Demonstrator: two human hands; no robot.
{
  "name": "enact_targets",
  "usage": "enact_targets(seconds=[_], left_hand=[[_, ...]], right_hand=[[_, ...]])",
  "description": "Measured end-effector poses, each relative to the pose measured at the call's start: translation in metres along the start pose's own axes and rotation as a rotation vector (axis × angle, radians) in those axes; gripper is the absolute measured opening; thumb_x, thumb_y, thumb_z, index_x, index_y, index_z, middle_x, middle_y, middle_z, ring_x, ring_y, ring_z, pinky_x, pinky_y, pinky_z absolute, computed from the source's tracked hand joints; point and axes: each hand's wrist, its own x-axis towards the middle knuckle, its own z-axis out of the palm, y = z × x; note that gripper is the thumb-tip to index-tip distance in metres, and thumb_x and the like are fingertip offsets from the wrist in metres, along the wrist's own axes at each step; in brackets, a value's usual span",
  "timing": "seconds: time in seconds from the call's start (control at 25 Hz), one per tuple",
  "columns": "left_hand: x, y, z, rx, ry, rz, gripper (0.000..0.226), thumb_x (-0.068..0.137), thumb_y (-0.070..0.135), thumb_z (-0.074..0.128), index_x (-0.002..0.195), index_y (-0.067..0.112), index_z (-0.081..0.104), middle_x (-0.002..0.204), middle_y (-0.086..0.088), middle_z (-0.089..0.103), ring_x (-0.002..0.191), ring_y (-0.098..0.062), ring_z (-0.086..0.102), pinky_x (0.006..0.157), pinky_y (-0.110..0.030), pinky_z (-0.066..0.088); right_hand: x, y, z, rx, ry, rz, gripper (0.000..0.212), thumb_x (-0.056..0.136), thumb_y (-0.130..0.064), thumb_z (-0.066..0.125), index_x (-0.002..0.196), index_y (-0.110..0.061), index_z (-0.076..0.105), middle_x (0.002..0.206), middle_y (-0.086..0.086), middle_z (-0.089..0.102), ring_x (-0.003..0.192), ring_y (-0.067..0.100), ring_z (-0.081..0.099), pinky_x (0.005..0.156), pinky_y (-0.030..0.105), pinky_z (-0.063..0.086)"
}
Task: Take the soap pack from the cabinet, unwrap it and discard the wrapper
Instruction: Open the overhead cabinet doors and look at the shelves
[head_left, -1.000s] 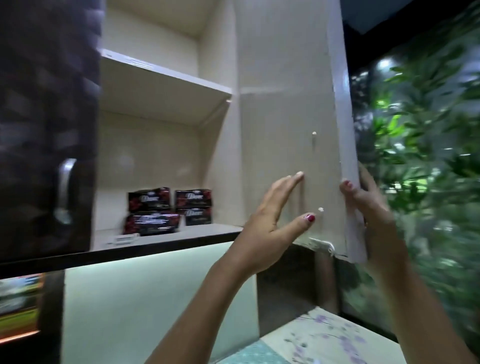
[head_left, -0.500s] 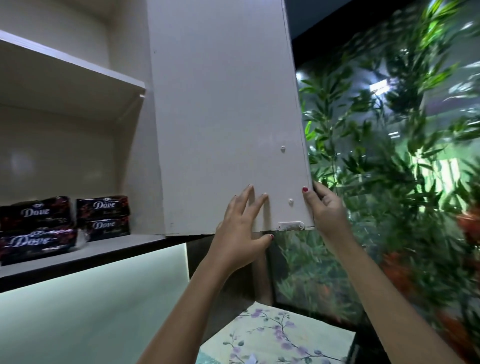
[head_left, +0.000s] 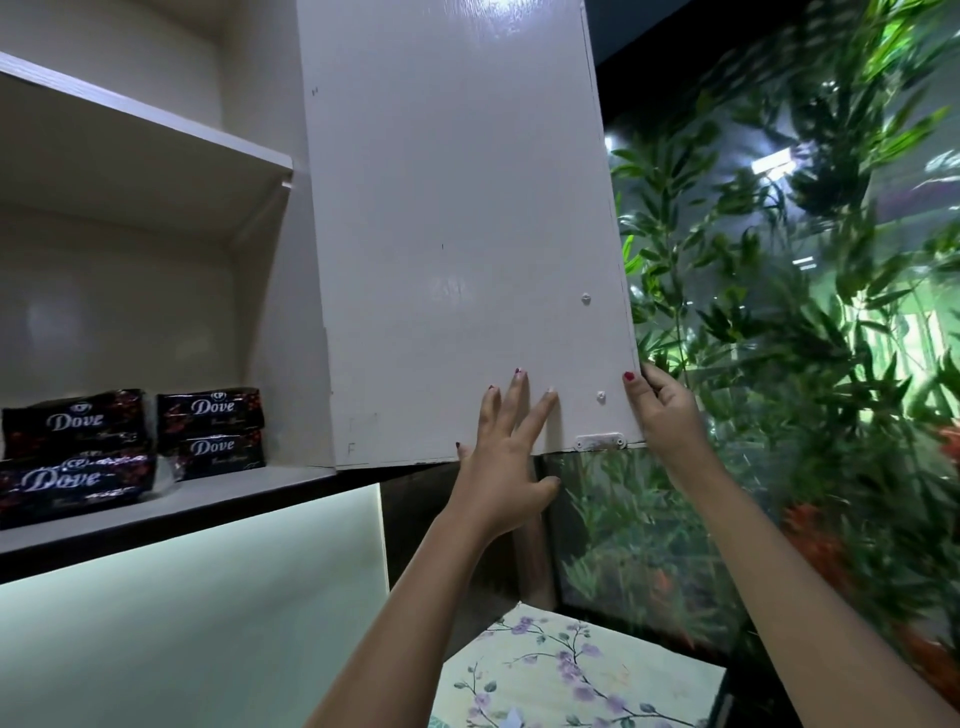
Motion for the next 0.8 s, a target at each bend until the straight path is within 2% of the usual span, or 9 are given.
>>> enact_targets(seconds=[0.08, 0.16, 0.24, 0.28, 0.4, 0.48, 0.56, 0.72, 0.8], left_hand=[[0.0, 0.0, 0.001, -0.031, -0.008, 0.005, 0.081, 0.083, 0.024, 0.056, 0.141, 0.043, 0.002, 0.144, 0.023, -0.033, 0.138, -0.01, -0.029, 0.107, -0.07, 0.002], [-0.002, 0.001, -0.001, -0.028, -0.005, 0.011, 0.08, 0.082, 0.025, 0.056, 0.14, 0.043, 0.003, 0.145, 0.023, -0.031, 0.138, -0.01, -0.027, 0.107, -0.069, 0.003], [-0.006, 0.001, -0.005, -0.031, 0.03, 0.028, 0.076, 0.082, 0.025, 0.054, 0.14, 0.043, 0.008, 0.154, 0.017, -0.018, 0.142, -0.011, -0.02, 0.111, -0.068, 0.009], [-0.009, 0.0, -0.008, -0.035, 0.067, 0.045, 0.075, 0.082, 0.024, 0.053, 0.14, 0.043, 0.01, 0.156, 0.015, -0.008, 0.143, -0.012, -0.013, 0.112, -0.066, 0.013], [-0.018, -0.004, -0.02, 0.006, 0.181, 0.085, 0.072, 0.081, 0.02, 0.052, 0.14, 0.041, 0.015, 0.155, 0.011, 0.016, 0.144, -0.014, 0.009, 0.113, -0.059, 0.02], [-0.023, -0.007, -0.029, 0.048, 0.188, 0.097, 0.07, 0.081, 0.021, 0.052, 0.139, 0.04, 0.019, 0.154, 0.011, 0.019, 0.143, -0.014, 0.016, 0.115, -0.056, 0.018], [-0.027, -0.007, -0.037, 0.048, 0.156, 0.105, 0.069, 0.081, 0.022, 0.052, 0.139, 0.041, 0.021, 0.154, 0.012, 0.019, 0.142, -0.012, 0.017, 0.115, -0.052, 0.018], [-0.035, -0.007, -0.046, 0.06, 0.094, 0.103, 0.068, 0.082, 0.025, 0.053, 0.139, 0.041, 0.02, 0.155, 0.012, 0.018, 0.142, -0.013, 0.019, 0.116, -0.051, 0.019], [-0.04, -0.009, -0.051, 0.068, 0.146, 0.119, 0.065, 0.082, 0.025, 0.054, 0.137, 0.04, 0.025, 0.154, 0.011, 0.02, 0.142, -0.013, 0.019, 0.115, -0.05, 0.018]], right_hand=[[-0.002, -0.002, 0.0, -0.065, 0.023, 0.004, 0.036, 0.092, -0.024, 0.045, 0.124, -0.008, 0.05, 0.117, 0.012, 0.061, 0.104, 0.024, 0.058, 0.085, 0.03, 0.052], [-0.009, -0.005, 0.003, -0.204, 0.074, -0.034, 0.045, 0.092, -0.027, 0.044, 0.133, -0.01, 0.038, 0.128, 0.014, 0.054, 0.12, 0.03, 0.051, 0.098, 0.042, 0.045], [-0.02, -0.011, 0.009, -0.45, 0.124, -0.194, 0.059, 0.092, -0.023, 0.046, 0.142, -0.019, 0.015, 0.148, 0.015, 0.032, 0.134, 0.029, 0.033, 0.106, 0.044, 0.033], [-0.026, -0.013, 0.013, -0.605, 0.14, -0.317, 0.063, 0.09, -0.021, 0.048, 0.142, -0.024, 0.011, 0.152, 0.015, 0.021, 0.138, 0.029, 0.025, 0.108, 0.044, 0.028], [-0.038, -0.016, 0.028, -0.921, 0.154, -0.533, 0.059, 0.085, -0.021, 0.05, 0.135, -0.026, 0.02, 0.153, 0.02, 0.012, 0.139, 0.035, 0.019, 0.112, 0.051, 0.024], [-0.042, -0.022, 0.036, -0.911, 0.156, -0.534, 0.061, 0.083, -0.017, 0.054, 0.135, -0.024, 0.022, 0.152, 0.021, 0.012, 0.136, 0.037, 0.027, 0.107, 0.054, 0.033], [-0.046, -0.029, 0.042, -0.889, 0.184, -0.537, 0.063, 0.081, -0.015, 0.057, 0.134, -0.021, 0.023, 0.152, 0.022, 0.013, 0.137, 0.037, 0.025, 0.105, 0.054, 0.037], [-0.052, -0.036, 0.045, -0.913, 0.17, -0.523, 0.063, 0.08, -0.014, 0.057, 0.135, -0.018, 0.025, 0.152, 0.022, 0.012, 0.139, 0.037, 0.019, 0.102, 0.056, 0.039], [-0.055, -0.041, 0.045, -0.959, 0.169, -0.528, 0.064, 0.078, -0.013, 0.057, 0.134, -0.019, 0.025, 0.151, 0.024, 0.012, 0.139, 0.039, 0.018, 0.105, 0.057, 0.036]])
